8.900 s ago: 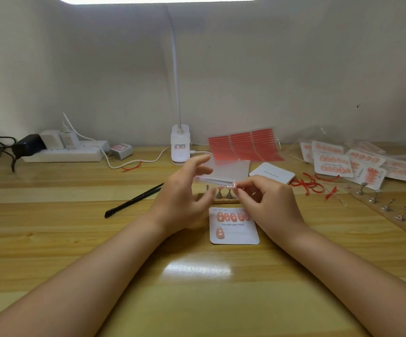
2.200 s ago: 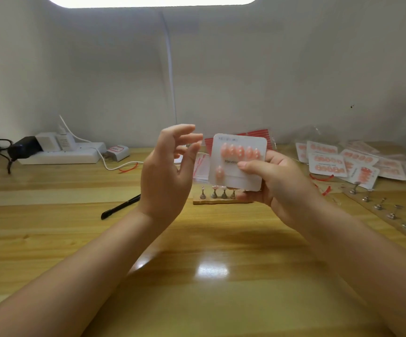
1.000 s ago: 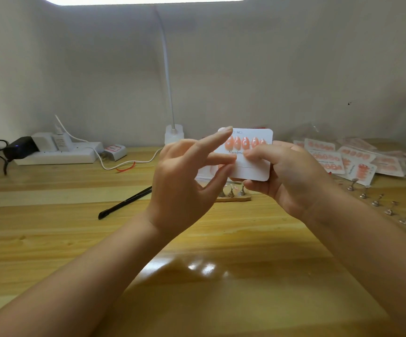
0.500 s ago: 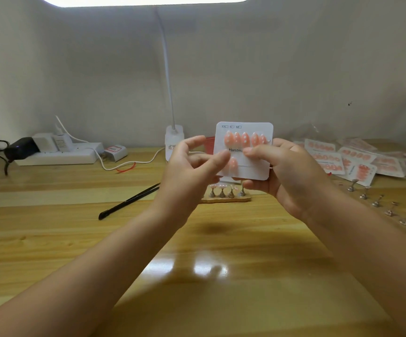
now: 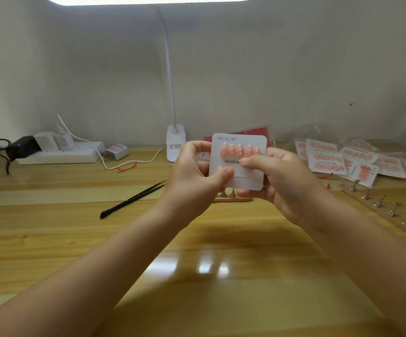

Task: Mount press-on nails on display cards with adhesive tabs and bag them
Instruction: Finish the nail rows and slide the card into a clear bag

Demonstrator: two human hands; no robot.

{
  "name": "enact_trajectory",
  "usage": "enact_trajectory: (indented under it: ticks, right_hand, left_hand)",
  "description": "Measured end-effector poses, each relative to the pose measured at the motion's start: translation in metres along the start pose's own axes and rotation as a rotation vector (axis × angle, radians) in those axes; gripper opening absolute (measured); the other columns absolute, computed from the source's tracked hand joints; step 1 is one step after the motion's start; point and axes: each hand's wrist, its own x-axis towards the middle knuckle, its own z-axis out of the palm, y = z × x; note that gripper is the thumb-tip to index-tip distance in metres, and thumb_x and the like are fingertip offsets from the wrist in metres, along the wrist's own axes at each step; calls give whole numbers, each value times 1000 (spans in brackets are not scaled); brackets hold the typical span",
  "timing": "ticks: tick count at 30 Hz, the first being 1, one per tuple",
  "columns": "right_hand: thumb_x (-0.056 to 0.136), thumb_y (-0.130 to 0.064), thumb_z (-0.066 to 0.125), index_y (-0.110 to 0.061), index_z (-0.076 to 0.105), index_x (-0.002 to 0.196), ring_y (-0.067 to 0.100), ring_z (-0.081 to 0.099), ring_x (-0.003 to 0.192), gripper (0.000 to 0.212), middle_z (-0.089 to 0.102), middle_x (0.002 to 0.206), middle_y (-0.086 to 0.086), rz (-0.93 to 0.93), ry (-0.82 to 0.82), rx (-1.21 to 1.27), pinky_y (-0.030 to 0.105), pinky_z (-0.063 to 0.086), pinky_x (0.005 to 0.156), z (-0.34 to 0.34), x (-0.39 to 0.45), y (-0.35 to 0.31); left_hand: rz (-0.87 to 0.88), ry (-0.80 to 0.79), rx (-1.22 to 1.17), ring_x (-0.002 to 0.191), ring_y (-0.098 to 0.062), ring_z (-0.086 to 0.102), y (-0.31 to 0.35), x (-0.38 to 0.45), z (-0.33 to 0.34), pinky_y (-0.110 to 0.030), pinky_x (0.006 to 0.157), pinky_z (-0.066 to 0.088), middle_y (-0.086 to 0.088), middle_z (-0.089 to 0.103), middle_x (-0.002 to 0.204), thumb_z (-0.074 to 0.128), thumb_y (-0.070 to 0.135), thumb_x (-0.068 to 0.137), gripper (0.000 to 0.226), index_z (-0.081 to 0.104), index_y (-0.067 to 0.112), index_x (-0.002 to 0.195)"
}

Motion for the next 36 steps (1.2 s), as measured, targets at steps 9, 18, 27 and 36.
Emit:
enact_trajectory:
  ticks: [9, 18, 27, 36]
  right_hand:
    - [86, -4, 69, -5, 62, 108, 17, 74, 74, 23, 73, 93, 10, 43, 97, -123, 27, 57, 51, -10, 9, 13]
    - [77, -25, 72, -22, 30, 128, 4, 62, 79, 66, 62, 94, -7, 88, -10, -864, 21, 50, 57, 3, 4, 54]
    - [69, -66, 61, -17, 34, 126, 15, 54, 78, 80, 52, 83, -11, -86, -9, -1513, 28, 36, 51, 2, 1, 47]
    - [87, -46, 59, -19, 54, 99, 6, 41, 47, 30, 42, 52, -12, -458, 183, -1335, 23, 25, 42, -11, 9, 55]
  left_hand:
    - [-139, 32, -55, 85, -18, 73, -6, 14, -12, -33, 77, 59, -10, 75, 93, 61, 32, 93, 68, 26, 16, 149]
    - [-3, 125, 550, 86, -3, 61, -55, 19, -27, -32, 76, 53, 12, 65, 100, 54, 13, 92, 55, 35, 23, 142]
    - [15, -108, 763, 110, -14, 54, -63, 17, -27, -35, 98, 45, 5, 62, 110, 52, 9, 93, 60, 30, 17, 148]
    - [113, -111, 694, 103, -10, 57, -69, 17, -31, -32, 94, 49, 7, 63, 102, 61, 8, 90, 68, 27, 19, 149]
